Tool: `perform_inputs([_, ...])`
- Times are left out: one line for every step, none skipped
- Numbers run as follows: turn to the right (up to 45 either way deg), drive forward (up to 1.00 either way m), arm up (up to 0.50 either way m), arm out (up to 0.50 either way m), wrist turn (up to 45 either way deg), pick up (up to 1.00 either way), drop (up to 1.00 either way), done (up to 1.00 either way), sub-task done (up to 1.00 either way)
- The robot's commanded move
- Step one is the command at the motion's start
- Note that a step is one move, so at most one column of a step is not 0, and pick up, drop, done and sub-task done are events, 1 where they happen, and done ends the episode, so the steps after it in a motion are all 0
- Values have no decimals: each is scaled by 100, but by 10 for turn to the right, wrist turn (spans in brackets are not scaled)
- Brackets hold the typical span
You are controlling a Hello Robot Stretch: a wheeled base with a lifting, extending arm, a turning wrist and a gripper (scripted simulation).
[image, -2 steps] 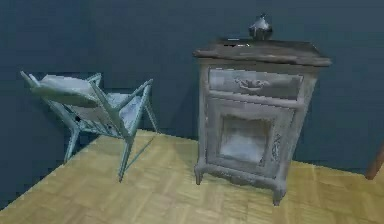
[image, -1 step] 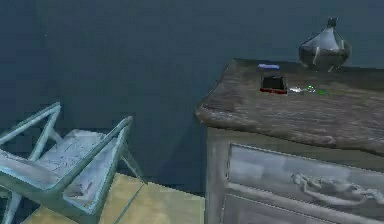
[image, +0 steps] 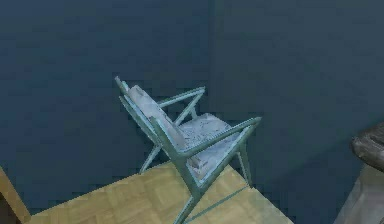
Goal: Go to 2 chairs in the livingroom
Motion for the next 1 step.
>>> perform_inputs([0,0,0,0,0,0,0,100,0])
